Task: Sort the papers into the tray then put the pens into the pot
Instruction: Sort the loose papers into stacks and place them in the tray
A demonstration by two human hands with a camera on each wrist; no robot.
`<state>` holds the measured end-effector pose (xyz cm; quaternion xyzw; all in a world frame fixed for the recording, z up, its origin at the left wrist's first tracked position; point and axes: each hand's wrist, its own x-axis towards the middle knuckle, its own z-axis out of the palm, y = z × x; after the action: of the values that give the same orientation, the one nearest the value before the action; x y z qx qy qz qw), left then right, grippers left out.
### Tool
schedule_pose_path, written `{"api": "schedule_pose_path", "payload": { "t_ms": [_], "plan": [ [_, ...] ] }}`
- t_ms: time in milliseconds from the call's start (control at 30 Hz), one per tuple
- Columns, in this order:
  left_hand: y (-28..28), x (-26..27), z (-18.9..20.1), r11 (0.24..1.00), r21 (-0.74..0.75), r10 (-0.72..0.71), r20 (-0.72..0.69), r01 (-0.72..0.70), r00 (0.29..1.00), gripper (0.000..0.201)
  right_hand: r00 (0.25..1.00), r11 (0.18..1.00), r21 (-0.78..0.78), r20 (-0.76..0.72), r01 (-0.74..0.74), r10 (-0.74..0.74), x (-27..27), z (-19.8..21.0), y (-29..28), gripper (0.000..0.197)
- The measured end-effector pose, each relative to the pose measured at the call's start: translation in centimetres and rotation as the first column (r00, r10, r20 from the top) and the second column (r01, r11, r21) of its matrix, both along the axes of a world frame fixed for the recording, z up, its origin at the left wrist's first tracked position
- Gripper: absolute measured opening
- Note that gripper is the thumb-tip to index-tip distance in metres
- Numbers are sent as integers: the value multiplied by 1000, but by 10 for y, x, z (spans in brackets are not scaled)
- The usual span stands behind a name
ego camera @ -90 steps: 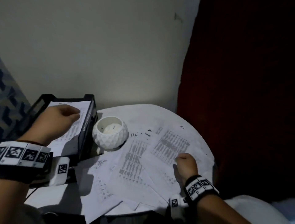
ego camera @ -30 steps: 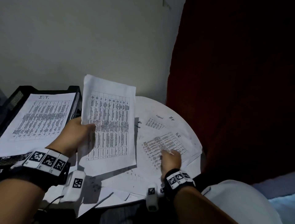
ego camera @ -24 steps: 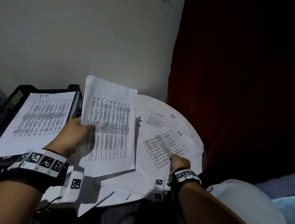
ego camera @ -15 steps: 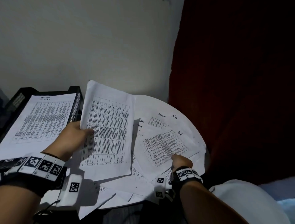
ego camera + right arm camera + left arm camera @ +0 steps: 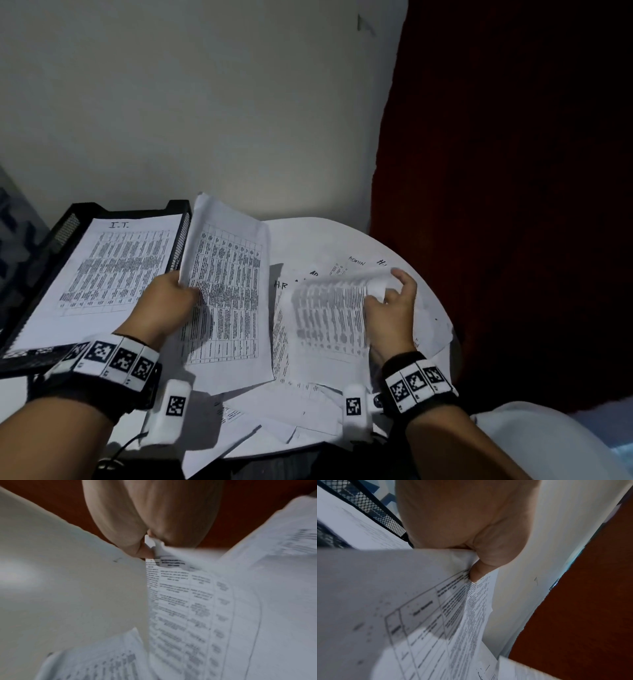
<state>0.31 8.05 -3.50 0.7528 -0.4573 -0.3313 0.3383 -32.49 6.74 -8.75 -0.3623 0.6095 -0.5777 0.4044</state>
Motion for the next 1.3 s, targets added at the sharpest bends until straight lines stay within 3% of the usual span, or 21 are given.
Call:
{"api": "schedule_pose_path", "payload": {
  "t_ms": [133, 267, 367, 500, 567, 633, 700, 767, 833, 933, 1000, 1067, 1100, 1167, 1233, 1300],
  "plan": [
    [5, 3, 6, 1000, 11, 8, -27, -8, 1000, 4, 985, 995, -78, 155, -59, 70, 13, 32, 7, 67],
    [12, -7, 6, 997, 58, -30, -339, 53, 940, 7, 959, 992, -25, 253, -127, 129, 20, 40, 17, 67],
    [17, -21, 6, 995, 48, -52, -464, 84, 884, 2, 969, 986, 105, 224, -126, 100, 26, 29, 23, 61],
    [10, -22, -4, 989, 39, -94, -582, 143, 807, 44, 963, 940, 274, 231, -204, 141, 41, -7, 23, 32],
    [8, -25, -12, 993, 3, -94, -614, 121, 784, 49, 953, 900, 356, 254, -251, 165, 48, -25, 19, 43],
    [10, -35, -13, 988, -35, -133, -691, 151, 710, 52, 938, 869, 406, 308, -283, 161, 52, -39, 15, 45],
    [14, -41, -14, 962, -39, -245, -565, 271, 788, 62, 930, 856, 417, 321, -306, 176, 55, -43, 15, 26],
    [15, -42, -16, 939, -28, -337, -258, 342, 905, 40, 934, 864, 404, 311, -300, 178, 51, -48, 11, 11],
    [16, -43, -13, 957, 4, -289, -25, 289, 957, 23, 945, 879, 397, 288, -265, 154, 39, -47, 9, 8],
    [13, -37, -10, 979, -28, -203, -51, 202, 978, 22, 1000, 885, 465, -17, 27, -22, -4, -54, 7, 11],
    [9, -30, -7, 989, -40, -145, -65, 143, 987, 23, 958, 781, 569, -257, 258, -130, -39, -65, 13, 49],
    [8, -26, -3, 993, -57, -105, -61, 101, 993, 22, 930, 677, 639, -290, 365, -227, -61, -78, 17, 88],
    [8, -24, -3, 994, -67, -96, -80, 91, 992, 22, 932, 659, 660, -240, 361, -270, -65, -83, 22, 98],
    [7, -20, -4, 994, -71, -90, -108, 82, 990, 24, 927, 678, 632, -244, 375, -285, -67, -95, 26, 85],
    [8, -17, -5, 995, -59, -90, -96, 84, 991, 25, 934, 726, 589, -199, 356, -296, -65, -97, 30, 51],
    [9, -15, -6, 995, -47, -90, -71, 87, 993, 26, 932, 735, 584, -308, 344, -190, -69, -102, 28, 27]
  ]
}}
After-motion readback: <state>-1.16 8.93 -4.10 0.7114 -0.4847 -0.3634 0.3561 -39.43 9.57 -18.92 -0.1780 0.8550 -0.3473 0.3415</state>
